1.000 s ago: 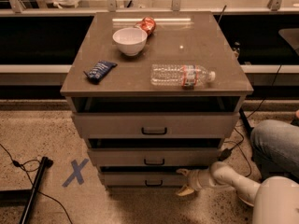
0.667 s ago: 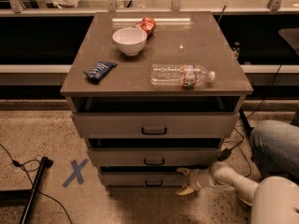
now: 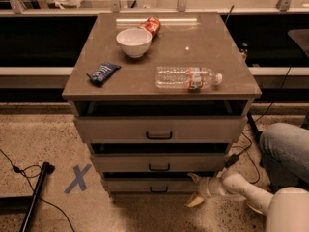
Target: Open bottom drawer
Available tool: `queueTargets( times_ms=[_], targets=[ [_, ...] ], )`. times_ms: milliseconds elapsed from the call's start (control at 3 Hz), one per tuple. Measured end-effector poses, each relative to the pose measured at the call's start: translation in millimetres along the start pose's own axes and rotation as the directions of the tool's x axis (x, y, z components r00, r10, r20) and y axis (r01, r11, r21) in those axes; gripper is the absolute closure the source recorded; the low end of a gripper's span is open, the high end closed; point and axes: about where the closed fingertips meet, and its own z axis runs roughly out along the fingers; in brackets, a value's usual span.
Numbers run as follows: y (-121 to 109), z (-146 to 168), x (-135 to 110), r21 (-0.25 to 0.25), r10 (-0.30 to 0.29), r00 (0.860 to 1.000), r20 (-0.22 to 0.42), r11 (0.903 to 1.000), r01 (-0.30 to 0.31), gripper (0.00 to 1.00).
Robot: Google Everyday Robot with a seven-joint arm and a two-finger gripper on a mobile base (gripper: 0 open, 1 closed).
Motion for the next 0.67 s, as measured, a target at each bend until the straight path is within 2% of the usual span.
queueTargets(
  times_ms=[333, 667],
  targets=[
    [5.2, -2.3, 2.9, 0.000, 0.009, 1.000, -0.010, 1.0000, -0.009, 0.37],
    [15.1, -2.8, 2.2, -0.023, 0.008, 1.000, -0.030, 0.9997, -0.009, 0.68]
  ],
)
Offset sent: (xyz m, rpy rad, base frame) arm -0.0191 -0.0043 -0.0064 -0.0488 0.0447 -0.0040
